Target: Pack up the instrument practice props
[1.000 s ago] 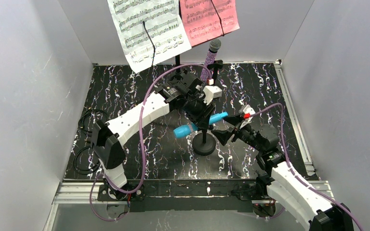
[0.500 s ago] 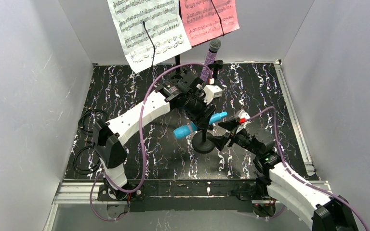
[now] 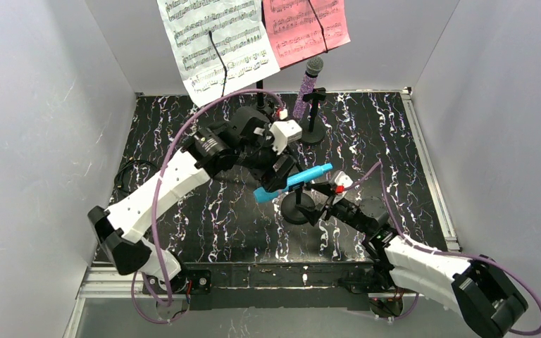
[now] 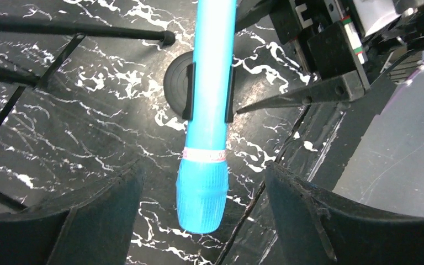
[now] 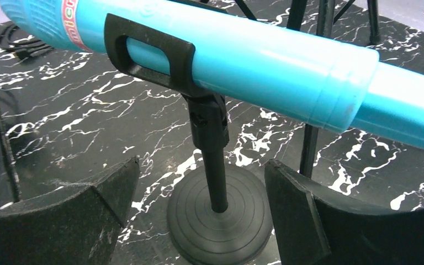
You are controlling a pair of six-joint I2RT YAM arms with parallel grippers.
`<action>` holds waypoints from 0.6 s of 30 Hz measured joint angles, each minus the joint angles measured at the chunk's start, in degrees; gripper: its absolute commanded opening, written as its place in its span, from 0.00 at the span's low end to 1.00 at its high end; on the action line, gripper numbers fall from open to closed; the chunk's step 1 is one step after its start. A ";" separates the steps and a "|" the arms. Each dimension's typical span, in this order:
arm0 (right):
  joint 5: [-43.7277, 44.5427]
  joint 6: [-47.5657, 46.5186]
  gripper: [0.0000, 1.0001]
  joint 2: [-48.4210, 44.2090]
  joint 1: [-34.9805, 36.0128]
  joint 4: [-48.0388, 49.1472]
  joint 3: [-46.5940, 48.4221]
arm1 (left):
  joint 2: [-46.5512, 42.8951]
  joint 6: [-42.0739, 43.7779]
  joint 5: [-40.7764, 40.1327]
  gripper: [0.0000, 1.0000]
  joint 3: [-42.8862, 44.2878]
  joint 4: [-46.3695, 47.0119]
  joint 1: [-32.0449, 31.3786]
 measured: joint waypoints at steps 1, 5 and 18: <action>1.01 -0.55 0.90 1.07 0.57 1.36 0.00 | -0.90 0.09 -0.63 0.78 -0.76 0.02 0.00; 5.03 -2.95 0.86 5.92 2.71 6.93 0.00 | -4.92 1.03 -3.10 0.79 -5.60 0.28 0.00; 17.42 -6.82 0.71 23.76 8.04 25.29 0.85 | -18.16 8.52 -2.58 0.83 -24.92 14.03 0.00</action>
